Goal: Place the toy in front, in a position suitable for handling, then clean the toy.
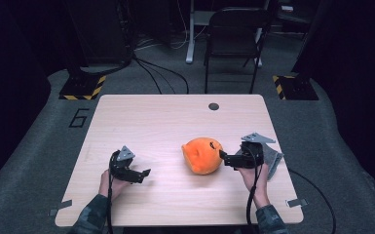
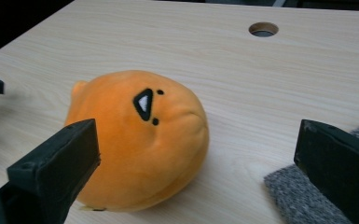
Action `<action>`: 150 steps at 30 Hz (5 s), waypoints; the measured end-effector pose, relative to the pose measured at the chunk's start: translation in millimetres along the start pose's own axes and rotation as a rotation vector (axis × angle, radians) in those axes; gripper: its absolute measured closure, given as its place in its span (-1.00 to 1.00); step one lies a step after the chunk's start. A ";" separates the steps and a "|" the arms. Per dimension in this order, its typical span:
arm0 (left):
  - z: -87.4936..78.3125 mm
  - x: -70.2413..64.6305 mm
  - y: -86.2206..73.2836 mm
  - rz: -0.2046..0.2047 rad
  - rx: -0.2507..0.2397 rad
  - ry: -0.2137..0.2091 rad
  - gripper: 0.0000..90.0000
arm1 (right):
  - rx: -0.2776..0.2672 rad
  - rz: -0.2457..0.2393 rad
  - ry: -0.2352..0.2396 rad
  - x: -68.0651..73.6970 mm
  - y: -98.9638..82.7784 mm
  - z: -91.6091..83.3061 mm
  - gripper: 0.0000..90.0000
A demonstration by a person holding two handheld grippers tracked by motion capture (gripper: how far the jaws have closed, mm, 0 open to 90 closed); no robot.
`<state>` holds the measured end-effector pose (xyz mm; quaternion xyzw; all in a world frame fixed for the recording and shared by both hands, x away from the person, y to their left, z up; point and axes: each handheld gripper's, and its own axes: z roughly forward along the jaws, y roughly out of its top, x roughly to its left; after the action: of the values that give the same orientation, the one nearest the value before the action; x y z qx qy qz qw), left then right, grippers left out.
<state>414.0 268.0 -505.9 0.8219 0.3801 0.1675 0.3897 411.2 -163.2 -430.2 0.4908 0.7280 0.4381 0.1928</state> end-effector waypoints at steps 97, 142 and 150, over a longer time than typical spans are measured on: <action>74.8 -87.6 113.8 0.386 -0.135 -0.474 0.30 | 0.162 0.067 -0.200 -65.5 -68.6 -52.2 -0.94; 37.9 -113.3 59.3 0.207 -0.146 -0.229 -0.56 | 0.166 0.067 -0.224 -78.1 -35.9 -7.7 -0.93; 45.7 -118.9 53.7 0.212 -0.123 -0.214 -0.30 | 0.191 0.068 -0.274 -80.4 -30.5 9.9 -0.96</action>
<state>388.7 132.9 -491.4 0.8453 0.2364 0.1422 0.4576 437.4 -233.9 -472.7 0.5864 0.7162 0.3020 0.2278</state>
